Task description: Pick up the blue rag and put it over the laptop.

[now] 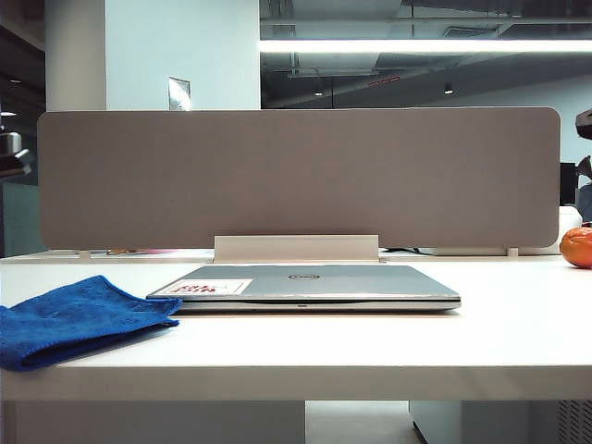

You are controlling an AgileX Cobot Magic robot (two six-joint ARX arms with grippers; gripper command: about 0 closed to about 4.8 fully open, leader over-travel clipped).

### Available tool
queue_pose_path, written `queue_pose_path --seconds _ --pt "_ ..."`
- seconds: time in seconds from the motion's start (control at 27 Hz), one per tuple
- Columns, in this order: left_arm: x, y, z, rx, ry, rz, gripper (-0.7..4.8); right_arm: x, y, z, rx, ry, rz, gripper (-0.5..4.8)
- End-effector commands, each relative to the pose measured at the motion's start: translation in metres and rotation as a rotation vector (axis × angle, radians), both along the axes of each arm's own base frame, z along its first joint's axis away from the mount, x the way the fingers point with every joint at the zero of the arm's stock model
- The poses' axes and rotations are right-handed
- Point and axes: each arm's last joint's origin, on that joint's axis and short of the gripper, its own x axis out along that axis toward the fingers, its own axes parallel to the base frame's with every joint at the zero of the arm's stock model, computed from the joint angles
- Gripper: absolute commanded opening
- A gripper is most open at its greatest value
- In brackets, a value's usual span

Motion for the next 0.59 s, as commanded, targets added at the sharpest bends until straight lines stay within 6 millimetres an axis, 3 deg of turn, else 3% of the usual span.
queue_pose_path --seconds 0.04,0.33,0.59 --pt "-0.001 0.001 0.001 0.021 0.004 0.005 1.85 0.000 0.000 0.000 -0.001 -0.015 -0.003 -0.05" --pt "0.002 0.002 -0.003 0.074 0.009 -0.038 1.84 0.001 0.000 0.000 -0.001 -0.015 -0.015 -0.05" --pt "0.010 0.002 -0.022 0.071 0.087 -0.041 1.89 0.001 0.000 0.000 -0.002 -0.015 -0.018 -0.05"
